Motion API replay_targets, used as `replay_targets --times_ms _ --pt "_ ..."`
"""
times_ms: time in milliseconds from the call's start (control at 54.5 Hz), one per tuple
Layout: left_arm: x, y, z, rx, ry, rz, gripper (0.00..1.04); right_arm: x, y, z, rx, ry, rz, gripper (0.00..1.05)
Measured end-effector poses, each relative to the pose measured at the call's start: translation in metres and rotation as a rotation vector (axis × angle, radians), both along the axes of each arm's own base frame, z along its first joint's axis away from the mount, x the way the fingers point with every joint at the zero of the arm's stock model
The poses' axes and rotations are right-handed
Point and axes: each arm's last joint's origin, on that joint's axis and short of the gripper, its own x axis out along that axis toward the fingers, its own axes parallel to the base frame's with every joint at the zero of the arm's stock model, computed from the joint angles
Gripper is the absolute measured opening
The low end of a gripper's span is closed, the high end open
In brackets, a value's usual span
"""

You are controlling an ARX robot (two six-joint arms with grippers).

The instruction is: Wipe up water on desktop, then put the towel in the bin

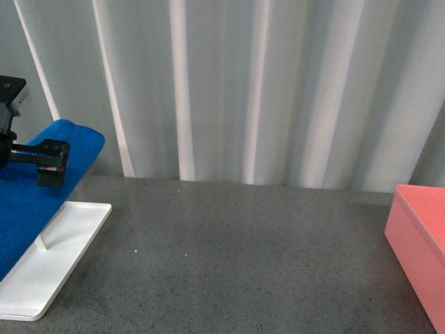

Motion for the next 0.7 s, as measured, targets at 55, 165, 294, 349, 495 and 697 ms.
replay_targets --times_ms 55,165,294,349,495,697 --pt "-0.001 -0.001 -0.002 0.006 0.005 0.008 0.85 0.0 0.0 0.0 0.0 0.0 0.0 0.98" --pt "-0.002 0.0 -0.005 0.016 0.017 0.026 0.69 0.0 0.0 0.0 0.0 0.0 0.0 0.98" --pt "-0.003 0.0 -0.008 0.007 0.022 0.034 0.47 0.0 0.0 0.0 0.0 0.0 0.0 0.98" --pt "-0.003 0.0 -0.007 -0.005 0.019 0.034 0.38 0.0 0.0 0.0 0.0 0.0 0.0 0.98" --pt "-0.006 0.001 0.0 -0.08 0.008 0.008 0.12 0.0 0.0 0.0 0.0 0.0 0.0 0.98" --pt "-0.014 -0.006 0.028 -0.171 -0.065 -0.06 0.06 0.0 0.0 0.0 0.0 0.0 0.0 0.98"
